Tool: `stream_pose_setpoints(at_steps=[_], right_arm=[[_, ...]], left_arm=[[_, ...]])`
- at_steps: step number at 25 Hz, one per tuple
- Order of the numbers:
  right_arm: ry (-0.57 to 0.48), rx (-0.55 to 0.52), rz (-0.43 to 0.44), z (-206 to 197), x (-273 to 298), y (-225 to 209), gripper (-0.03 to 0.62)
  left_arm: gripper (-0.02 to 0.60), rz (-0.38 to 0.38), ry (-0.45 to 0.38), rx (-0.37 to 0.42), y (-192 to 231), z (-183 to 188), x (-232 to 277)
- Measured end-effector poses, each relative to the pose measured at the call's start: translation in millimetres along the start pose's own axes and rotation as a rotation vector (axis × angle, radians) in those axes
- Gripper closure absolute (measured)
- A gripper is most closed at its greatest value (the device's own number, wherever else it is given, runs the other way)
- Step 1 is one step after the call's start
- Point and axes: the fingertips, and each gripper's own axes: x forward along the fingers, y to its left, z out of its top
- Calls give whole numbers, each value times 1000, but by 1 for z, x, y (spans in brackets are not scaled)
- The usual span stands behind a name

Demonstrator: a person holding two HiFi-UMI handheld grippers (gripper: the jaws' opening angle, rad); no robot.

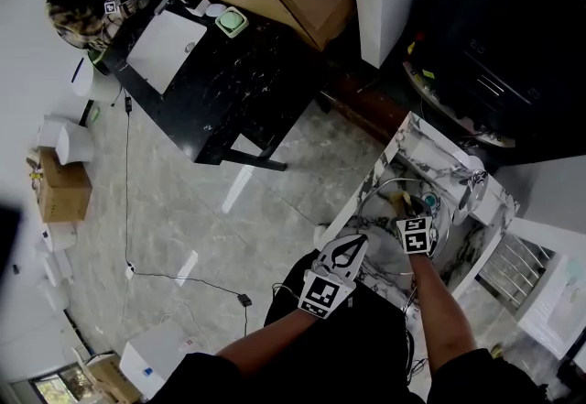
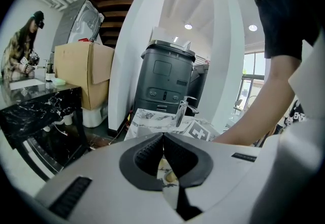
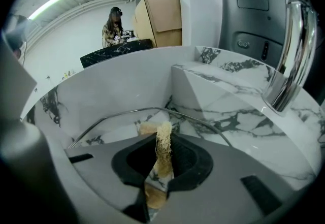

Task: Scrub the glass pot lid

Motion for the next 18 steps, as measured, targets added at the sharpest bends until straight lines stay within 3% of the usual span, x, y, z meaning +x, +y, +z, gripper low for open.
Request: stream_pose_setpoints(at_steps=[10, 18], right_arm=[[14, 47, -104, -10, -7, -31, 534], [32, 91, -164, -19, -17, -49, 534]], left_arm=[[565, -12, -32, -42, -10, 9, 1], [565, -24, -24, -20, -17, 9, 0]])
